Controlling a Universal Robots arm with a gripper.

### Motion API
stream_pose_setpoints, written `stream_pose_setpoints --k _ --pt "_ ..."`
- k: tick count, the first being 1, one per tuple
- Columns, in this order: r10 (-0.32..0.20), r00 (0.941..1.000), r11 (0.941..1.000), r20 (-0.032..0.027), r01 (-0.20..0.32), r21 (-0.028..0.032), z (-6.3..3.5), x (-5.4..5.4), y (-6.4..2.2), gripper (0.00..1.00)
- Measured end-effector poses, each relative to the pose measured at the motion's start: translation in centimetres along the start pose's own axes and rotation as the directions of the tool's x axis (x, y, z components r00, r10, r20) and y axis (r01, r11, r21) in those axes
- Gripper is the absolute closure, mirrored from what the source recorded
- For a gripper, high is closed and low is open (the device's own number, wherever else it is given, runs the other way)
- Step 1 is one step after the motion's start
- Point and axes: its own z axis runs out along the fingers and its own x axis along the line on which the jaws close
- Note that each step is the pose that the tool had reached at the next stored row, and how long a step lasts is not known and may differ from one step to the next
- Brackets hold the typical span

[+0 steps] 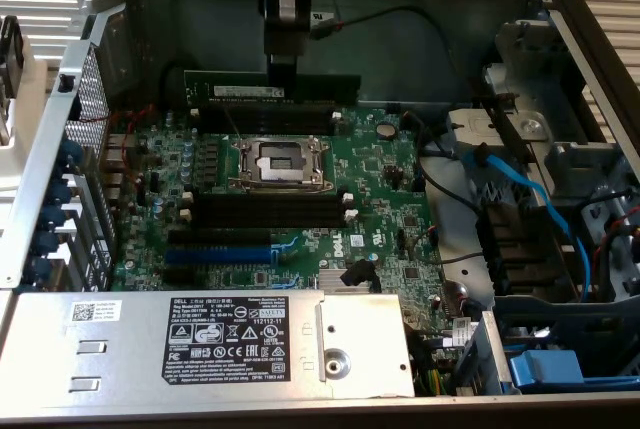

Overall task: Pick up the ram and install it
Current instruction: 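Insert the ram into the slot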

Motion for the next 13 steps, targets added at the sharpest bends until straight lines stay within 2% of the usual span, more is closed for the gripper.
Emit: stream_pose_setpoints --k 2,3,4,5,7,8,10,11,13 --pt "0.0 1.0 1.0 -0.0021 0.0 0.0061 0.17 0.0 -0.01 0.88" --pt "0.0 1.0 0.9999 -0.003 0.0 0.0132 0.35 0.0 -0.01 0.88" --pt "0.0 1.0 0.9999 -0.0031 0.0 0.0154 0.44 0.0 -0.01 0.88" --pt "0.0 1.0 0.9999 -0.002 0.0 0.0159 0.54 0.1 -0.01 0.88" --pt "0.0 1.0 0.9998 0.0058 -0.001 0.0175 0.8 0.5 -0.01 0.88" --pt "0.001 0.9999 0.9998 0.0157 -0.001 0.0176 1.01 0.8 -0.02 0.88" --pt "0.0 0.9987 0.9999 0.0509 -0.001 0.017 1.36 1.7 -0.05 0.88" --pt "0.001 0.9973 0.9999 0.073 -0.002 0.0166 1.65 1.8 -0.07 0.88" --pt "0.001 0.9971 0.9999 0.0756 -0.002 0.0164 2.04 1.8 -0.07 0.88"
